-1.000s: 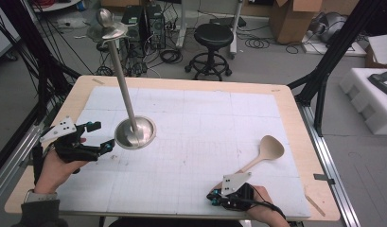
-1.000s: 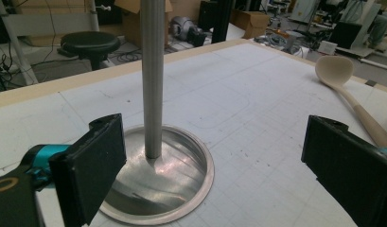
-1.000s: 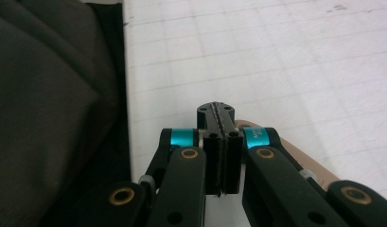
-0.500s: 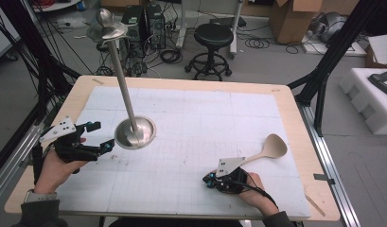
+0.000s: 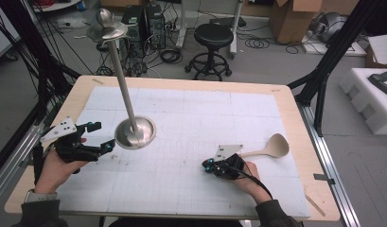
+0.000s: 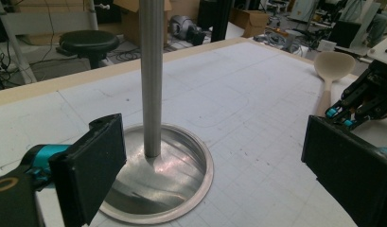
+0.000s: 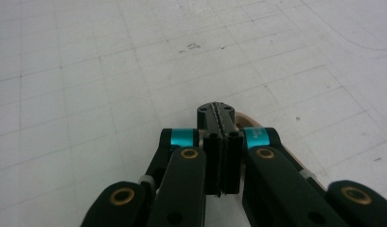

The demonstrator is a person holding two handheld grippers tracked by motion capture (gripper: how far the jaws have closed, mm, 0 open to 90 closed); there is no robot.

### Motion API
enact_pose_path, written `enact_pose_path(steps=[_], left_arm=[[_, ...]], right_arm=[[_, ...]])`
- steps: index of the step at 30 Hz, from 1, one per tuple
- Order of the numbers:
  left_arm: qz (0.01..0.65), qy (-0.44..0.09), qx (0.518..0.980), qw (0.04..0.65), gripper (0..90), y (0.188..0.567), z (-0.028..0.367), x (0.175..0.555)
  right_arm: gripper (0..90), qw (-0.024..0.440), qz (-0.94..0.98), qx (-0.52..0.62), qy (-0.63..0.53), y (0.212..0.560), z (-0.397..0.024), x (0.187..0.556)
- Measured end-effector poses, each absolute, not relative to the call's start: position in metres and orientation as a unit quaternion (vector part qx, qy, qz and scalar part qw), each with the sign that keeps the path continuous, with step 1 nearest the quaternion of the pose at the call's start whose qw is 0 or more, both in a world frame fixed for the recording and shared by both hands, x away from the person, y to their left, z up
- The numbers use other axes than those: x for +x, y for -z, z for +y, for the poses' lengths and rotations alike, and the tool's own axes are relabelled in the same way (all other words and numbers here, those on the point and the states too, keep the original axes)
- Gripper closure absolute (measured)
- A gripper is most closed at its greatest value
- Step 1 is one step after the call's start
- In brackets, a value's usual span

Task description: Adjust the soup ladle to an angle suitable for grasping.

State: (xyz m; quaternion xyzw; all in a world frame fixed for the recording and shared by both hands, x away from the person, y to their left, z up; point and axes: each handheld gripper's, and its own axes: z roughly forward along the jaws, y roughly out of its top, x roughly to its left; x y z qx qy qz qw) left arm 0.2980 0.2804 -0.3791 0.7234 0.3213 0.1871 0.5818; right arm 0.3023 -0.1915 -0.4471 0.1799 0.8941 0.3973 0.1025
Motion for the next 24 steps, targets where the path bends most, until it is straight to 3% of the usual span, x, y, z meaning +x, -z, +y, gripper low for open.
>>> enact_pose_path(steps=[13, 24], left_arm=[[0.322, -0.185, 0.728, 0.577, 7.7, 0.381, 0.279, 0.299], [0.322, -0.184, 0.728, 0.576, 7.7, 0.381, 0.280, 0.299]], right_arm=[[90.0, 0.146, 0.885, 0.235, -0.374, 0.412, -0.272, 0.329], [90.0, 0.075, 0.918, 0.131, -0.366, 0.426, -0.238, 0.322]])
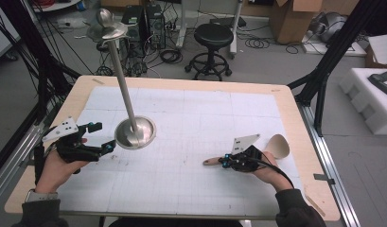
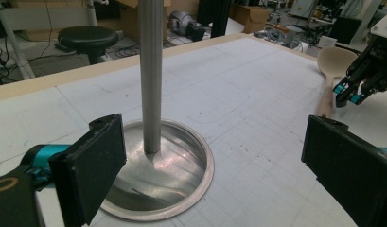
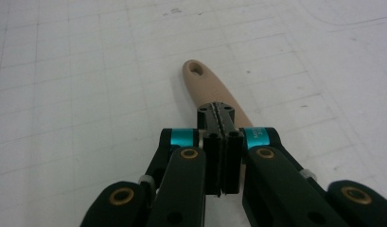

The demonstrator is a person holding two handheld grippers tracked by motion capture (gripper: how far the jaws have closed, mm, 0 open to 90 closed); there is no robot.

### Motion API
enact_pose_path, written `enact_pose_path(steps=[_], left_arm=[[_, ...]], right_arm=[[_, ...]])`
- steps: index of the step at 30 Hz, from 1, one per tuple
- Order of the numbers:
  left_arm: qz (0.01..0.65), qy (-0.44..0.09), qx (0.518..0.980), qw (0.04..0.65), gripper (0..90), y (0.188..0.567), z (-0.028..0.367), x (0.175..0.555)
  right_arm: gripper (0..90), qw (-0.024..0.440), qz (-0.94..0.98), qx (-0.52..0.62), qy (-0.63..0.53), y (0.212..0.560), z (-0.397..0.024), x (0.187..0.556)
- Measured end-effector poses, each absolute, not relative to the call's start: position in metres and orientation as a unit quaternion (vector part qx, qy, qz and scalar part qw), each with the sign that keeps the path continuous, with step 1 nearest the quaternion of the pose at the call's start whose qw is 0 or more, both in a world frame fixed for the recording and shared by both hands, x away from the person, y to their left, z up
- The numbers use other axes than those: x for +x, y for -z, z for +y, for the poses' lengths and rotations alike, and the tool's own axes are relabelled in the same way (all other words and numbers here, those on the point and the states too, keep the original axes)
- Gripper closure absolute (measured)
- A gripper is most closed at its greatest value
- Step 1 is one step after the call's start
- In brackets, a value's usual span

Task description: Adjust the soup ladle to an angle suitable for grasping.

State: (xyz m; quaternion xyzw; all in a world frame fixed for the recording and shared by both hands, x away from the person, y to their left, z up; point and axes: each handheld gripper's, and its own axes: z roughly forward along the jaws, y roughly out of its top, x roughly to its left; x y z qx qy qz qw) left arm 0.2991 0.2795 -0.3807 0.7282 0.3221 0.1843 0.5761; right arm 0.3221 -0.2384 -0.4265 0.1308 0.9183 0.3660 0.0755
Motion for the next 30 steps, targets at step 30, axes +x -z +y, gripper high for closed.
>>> enact_pose_path(steps=[30], left_arm=[[0.322, -0.185, 0.727, 0.577, 7.7, 0.381, 0.279, 0.299]], right_arm=[[90.0, 0.118, 0.908, 0.185, -0.358, 0.442, -0.196, 0.365]])
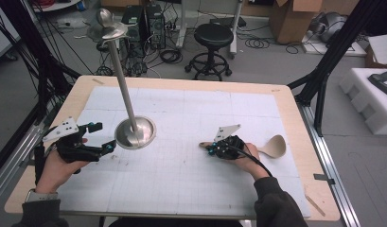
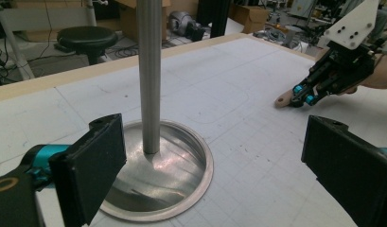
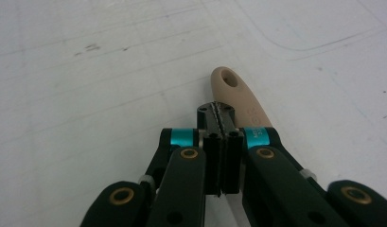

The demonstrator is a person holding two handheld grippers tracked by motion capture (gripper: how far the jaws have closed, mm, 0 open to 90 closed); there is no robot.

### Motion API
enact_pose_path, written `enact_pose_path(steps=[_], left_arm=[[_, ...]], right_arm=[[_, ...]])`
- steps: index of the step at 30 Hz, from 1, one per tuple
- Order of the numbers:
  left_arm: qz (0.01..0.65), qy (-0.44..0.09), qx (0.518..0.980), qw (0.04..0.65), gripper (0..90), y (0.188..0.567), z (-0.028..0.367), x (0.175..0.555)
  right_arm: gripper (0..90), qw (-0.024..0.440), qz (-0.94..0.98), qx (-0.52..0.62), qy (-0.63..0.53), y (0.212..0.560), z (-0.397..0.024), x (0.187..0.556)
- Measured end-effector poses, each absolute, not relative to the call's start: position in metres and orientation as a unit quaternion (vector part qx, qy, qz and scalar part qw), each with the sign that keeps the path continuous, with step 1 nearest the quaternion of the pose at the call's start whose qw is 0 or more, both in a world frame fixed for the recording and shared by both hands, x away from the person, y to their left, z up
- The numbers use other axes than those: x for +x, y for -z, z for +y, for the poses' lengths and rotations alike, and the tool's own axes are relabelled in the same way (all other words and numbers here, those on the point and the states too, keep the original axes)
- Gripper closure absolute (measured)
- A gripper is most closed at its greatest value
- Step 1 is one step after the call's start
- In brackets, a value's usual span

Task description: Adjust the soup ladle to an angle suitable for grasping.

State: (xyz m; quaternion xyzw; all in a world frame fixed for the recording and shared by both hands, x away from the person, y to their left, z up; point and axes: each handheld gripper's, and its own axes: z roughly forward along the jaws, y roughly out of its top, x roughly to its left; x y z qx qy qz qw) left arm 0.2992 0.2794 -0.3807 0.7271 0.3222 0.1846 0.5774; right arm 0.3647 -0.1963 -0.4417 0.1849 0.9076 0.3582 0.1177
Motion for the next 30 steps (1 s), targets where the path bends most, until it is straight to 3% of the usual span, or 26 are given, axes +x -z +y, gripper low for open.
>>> enact_pose_path(steps=[18, 25, 30], left_arm=[[0.321, -0.183, 0.725, 0.581, 7.7, 0.380, 0.280, 0.298], [0.320, -0.180, 0.728, 0.579, 7.7, 0.381, 0.278, 0.299], [0.320, -0.181, 0.730, 0.576, 7.7, 0.381, 0.278, 0.299]], right_arm=[[90.0, 0.123, 0.888, 0.245, -0.369, 0.442, -0.190, 0.390], [89.7, 0.121, 0.875, 0.240, -0.403, 0.410, -0.226, 0.385], [80.0, 0.101, 0.870, 0.243, -0.417, 0.396, -0.251, 0.386]])
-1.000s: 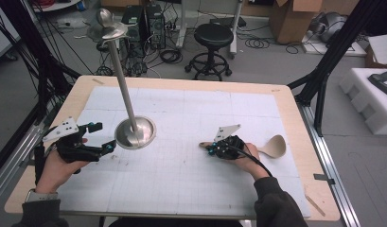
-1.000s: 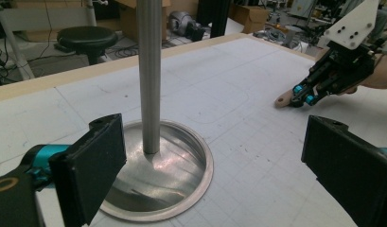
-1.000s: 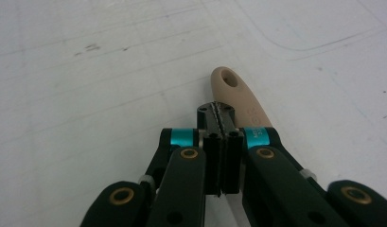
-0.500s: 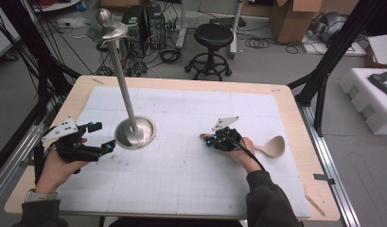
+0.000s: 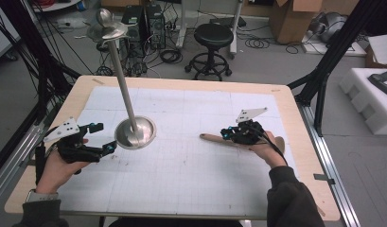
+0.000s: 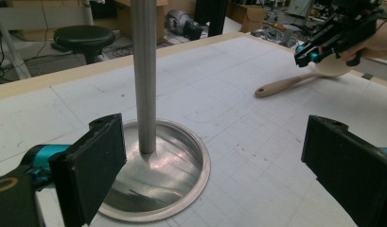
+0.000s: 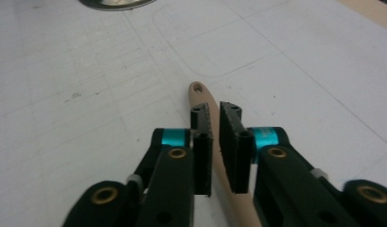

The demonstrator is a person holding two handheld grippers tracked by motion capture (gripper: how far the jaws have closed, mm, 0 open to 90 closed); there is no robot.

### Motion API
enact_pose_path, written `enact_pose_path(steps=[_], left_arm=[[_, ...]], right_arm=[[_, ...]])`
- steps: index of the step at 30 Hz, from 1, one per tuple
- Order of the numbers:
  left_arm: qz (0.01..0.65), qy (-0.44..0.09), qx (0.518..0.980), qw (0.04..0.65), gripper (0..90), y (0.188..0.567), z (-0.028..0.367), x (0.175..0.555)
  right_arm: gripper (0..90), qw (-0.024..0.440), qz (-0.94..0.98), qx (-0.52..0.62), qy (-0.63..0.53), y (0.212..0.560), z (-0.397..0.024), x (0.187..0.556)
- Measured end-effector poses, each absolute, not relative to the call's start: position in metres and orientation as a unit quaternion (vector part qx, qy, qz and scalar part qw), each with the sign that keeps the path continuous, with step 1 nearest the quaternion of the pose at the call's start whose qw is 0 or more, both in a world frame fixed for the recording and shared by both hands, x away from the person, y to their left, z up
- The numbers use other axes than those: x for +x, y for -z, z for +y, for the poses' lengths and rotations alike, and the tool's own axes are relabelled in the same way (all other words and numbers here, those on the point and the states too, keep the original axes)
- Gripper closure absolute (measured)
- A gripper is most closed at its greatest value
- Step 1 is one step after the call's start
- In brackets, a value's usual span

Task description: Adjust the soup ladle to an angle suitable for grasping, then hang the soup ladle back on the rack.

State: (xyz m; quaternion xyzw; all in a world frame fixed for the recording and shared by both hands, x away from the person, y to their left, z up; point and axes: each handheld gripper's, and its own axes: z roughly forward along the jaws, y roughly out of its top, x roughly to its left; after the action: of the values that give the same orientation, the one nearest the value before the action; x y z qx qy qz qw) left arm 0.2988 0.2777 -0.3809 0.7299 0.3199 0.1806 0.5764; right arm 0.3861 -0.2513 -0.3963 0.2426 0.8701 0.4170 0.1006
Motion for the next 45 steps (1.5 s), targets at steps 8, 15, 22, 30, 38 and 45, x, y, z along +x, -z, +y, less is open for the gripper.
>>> enact_pose_path(steps=[8, 15, 22, 30, 38, 45], left_arm=[[0.322, -0.183, 0.724, 0.582, 7.7, 0.380, 0.280, 0.298], [0.322, -0.183, 0.727, 0.578, 7.7, 0.380, 0.280, 0.297], [0.324, -0.185, 0.729, 0.574, 7.7, 0.380, 0.280, 0.294], [0.334, -0.184, 0.727, 0.570, 7.7, 0.386, 0.283, 0.291], [0.329, -0.192, 0.731, 0.566, 7.7, 0.384, 0.280, 0.287], [0.336, -0.195, 0.730, 0.563, 7.7, 0.385, 0.283, 0.285]], right_arm=[[42.7, 0.069, 0.899, 0.226, -0.369, 0.386, -0.274, 0.390], [14.4, 0.049, 0.919, 0.209, -0.330, 0.379, -0.284, 0.391], [0.7, 0.053, 0.945, 0.180, -0.269, 0.380, -0.288, 0.391], [0.8, 0.042, 0.953, 0.164, -0.252, 0.383, -0.304, 0.395], [0.9, 0.036, 0.961, 0.144, -0.232, 0.383, -0.305, 0.400], [4.5, 0.032, 0.970, 0.126, -0.207, 0.390, -0.304, 0.404]])
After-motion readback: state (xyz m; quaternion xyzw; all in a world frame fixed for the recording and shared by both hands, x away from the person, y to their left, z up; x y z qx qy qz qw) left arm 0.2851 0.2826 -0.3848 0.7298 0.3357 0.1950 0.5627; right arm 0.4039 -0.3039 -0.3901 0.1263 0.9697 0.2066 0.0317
